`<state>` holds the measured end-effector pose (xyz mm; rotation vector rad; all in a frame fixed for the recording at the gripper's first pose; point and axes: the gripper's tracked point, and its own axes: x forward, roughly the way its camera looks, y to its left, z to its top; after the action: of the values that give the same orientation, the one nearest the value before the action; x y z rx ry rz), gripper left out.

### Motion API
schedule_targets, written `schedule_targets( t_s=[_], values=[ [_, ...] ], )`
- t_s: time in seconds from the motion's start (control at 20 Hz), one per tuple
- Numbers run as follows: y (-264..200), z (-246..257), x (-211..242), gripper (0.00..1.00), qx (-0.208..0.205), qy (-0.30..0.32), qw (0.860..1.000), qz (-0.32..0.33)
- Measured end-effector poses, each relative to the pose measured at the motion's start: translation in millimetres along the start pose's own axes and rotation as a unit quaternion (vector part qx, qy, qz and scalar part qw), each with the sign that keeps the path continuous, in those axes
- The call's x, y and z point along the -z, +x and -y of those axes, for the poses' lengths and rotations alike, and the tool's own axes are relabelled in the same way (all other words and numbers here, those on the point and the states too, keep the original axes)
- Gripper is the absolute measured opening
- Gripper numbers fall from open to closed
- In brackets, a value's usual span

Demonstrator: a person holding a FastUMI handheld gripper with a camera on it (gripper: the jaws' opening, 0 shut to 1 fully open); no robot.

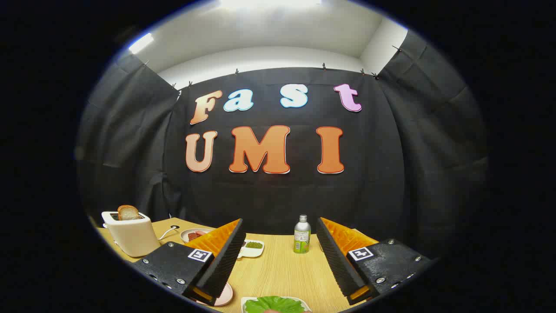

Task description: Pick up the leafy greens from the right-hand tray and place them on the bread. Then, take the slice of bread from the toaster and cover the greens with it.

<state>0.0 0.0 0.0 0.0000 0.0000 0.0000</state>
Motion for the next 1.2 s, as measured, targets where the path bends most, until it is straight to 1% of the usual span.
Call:
schedule_targets(
  t_s=[0.7, 1.2],
  values=[
    [2, -17, 0, 0.98, -0.016, -0.003, 1.0, -0.003],
    [-4, -14, 22, 0.98, -0.015, -0.021, 0.999, -0.035]
  ],
)
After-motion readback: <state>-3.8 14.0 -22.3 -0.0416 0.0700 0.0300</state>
